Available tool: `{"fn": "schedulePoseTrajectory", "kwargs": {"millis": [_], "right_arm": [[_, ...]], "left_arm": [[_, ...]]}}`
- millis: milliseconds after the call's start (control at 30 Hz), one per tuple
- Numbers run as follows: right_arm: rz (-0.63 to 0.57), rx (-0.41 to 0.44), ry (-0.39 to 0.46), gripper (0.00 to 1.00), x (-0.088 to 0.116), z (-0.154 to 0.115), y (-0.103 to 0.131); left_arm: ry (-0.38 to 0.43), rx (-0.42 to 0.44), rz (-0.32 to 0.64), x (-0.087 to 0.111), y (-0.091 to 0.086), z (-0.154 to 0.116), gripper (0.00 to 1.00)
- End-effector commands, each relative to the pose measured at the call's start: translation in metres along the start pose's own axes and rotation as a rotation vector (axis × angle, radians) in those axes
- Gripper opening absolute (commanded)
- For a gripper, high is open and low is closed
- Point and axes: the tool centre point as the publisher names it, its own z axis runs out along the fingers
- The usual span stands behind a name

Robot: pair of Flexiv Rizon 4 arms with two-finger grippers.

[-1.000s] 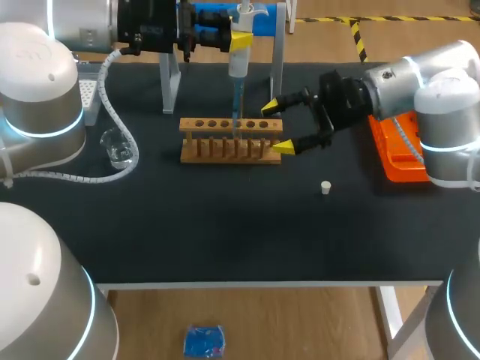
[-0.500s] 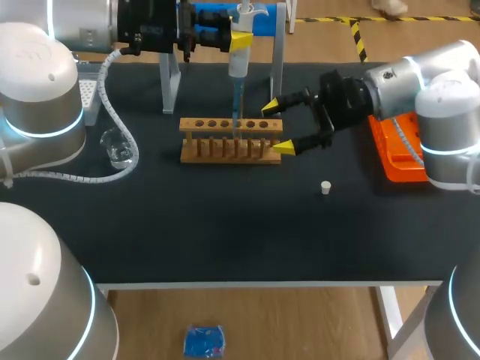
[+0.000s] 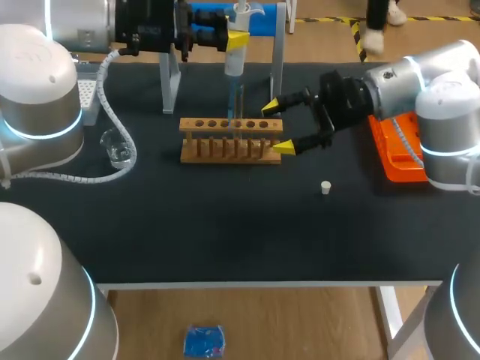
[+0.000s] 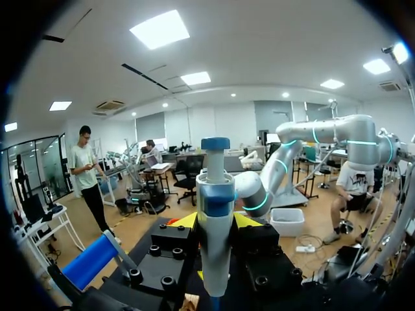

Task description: Invert the test tube, pick up the pipette, mount the tip to pipette, aspirate from beaker and dispense into the tube, eject the tip, return the pipette, and cap with the stopper.

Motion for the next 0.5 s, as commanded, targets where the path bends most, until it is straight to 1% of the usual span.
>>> {"fn": "schedulePoseTrajectory", "kwargs": {"millis": [33,100,133,200,333,433,500], "right_arm": [[0.0,0.001,0.002,1.0,0.0,-0.001,0.001],[0.0,0.001,0.002,1.0,0.0,-0.001,0.001],[0.0,0.001,0.002,1.0,0.0,-0.001,0.001],[0.0,0.001,0.002,1.0,0.0,-0.001,0.001],[0.0,0.001,0.002,1.0,0.0,-0.001,0.001],[0.0,0.001,0.002,1.0,0.0,-0.001,0.001],[0.0,0.001,0.002,1.0,0.0,-0.001,0.001]], "left_arm": [[-0.008,0.005,0.009,0.002,0.003,-0.033,0.0],[-0.011,0.004,0.019,-0.003,0.006,-0.048,0.0],[-0.01,0.02,0.024,-0.005,0.007,-0.055,0.0],[0.0,0.006,0.036,-0.01,0.01,-0.069,0.0],[0.016,0.032,0.063,-0.02,0.016,-0.099,0.0],[0.036,0.036,0.084,-0.026,0.023,-0.121,0.0],[0.049,0.018,0.077,-0.031,0.03,-0.134,0.0]]}}
